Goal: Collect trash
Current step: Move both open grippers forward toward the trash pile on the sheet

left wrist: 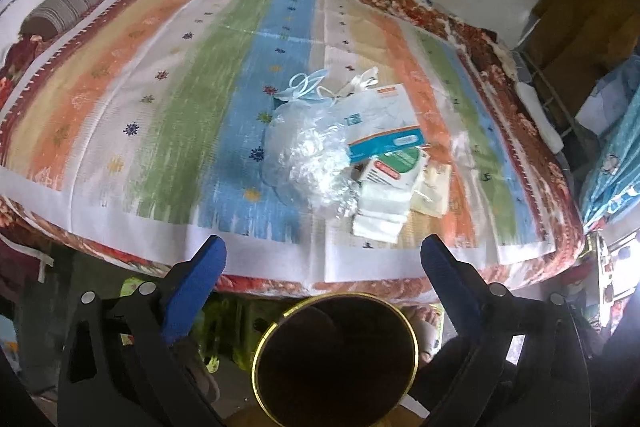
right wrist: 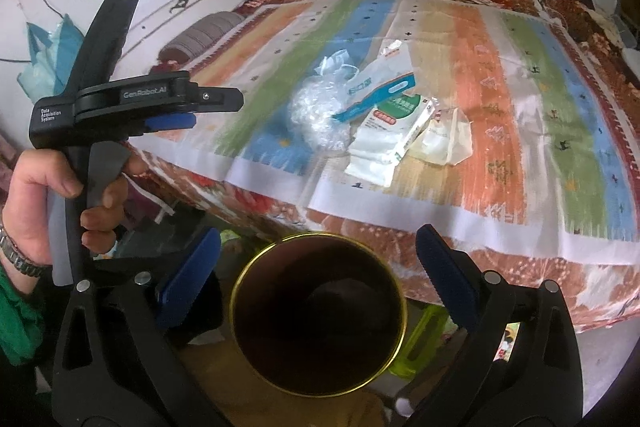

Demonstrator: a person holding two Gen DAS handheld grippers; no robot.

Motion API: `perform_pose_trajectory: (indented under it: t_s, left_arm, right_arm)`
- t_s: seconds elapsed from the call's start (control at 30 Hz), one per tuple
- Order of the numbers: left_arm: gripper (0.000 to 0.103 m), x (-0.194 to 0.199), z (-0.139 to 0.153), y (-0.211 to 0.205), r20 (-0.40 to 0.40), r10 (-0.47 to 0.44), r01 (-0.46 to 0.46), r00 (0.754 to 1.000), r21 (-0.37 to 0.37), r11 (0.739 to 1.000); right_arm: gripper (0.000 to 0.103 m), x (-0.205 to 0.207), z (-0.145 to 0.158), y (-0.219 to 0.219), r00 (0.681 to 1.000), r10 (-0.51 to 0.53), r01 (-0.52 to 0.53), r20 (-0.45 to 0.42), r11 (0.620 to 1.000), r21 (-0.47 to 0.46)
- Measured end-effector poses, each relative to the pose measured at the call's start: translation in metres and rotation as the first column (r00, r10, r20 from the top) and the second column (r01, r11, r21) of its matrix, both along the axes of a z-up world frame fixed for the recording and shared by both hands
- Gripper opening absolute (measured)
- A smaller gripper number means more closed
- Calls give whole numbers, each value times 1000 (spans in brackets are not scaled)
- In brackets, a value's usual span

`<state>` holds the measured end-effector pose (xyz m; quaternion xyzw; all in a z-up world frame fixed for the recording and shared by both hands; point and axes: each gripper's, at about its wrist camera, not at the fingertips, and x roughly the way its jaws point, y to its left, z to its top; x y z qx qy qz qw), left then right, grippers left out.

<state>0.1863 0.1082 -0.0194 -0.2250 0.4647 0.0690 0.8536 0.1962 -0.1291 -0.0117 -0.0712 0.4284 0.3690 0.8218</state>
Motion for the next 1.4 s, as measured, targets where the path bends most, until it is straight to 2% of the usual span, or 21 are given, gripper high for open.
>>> perform_pose_trajectory:
  t_s: [0.13,0.3,0.57,0.67,0.8,0.93,1.03,1.17,1.4]
  left_arm:
    - [95,16,-10,7,-8,18,-18,1000,-16,1000]
    - [95,30,-28,18,-42,49,-52,998,-73,996]
    - [95,45,-39,24,-54,43,-47,998,-78,996]
    - [85,52,-43,23,-74,21,-26,997,-64,998]
    - [85,59,-47,24,-74,15,-19,997,-51,999]
    - [85,65,-53,30,-65,5,-9,998,-70,998]
    - [85,70,-60,30,-61,-18,15,998,-47,999]
    - [82,75,-68,34,-72,-25,23,997,-26,999]
    - [76,84,-73,43,-68,-8,3,998,-70,998]
  right_arm:
    - [92,17,-9,8,1000,-3,3,-11,1000,-26]
    - [91,39,-20,14,999,-8,7,-41,999,-31]
    - [88,78,-48,13,993,-48,44,-112,998,-40]
    - [86,93,-59,12,986,-69,64,-154,997,-34]
    - [82,106,-70,14,971,-76,77,-225,997,-3]
    - [81,114,-81,21,966,-64,68,-251,998,6]
    - [78,122,-92,24,956,-65,71,-285,997,9]
    - [75,134,-106,30,956,-64,65,-286,998,-6]
    - [69,151,-123,39,953,-52,53,-297,999,-5]
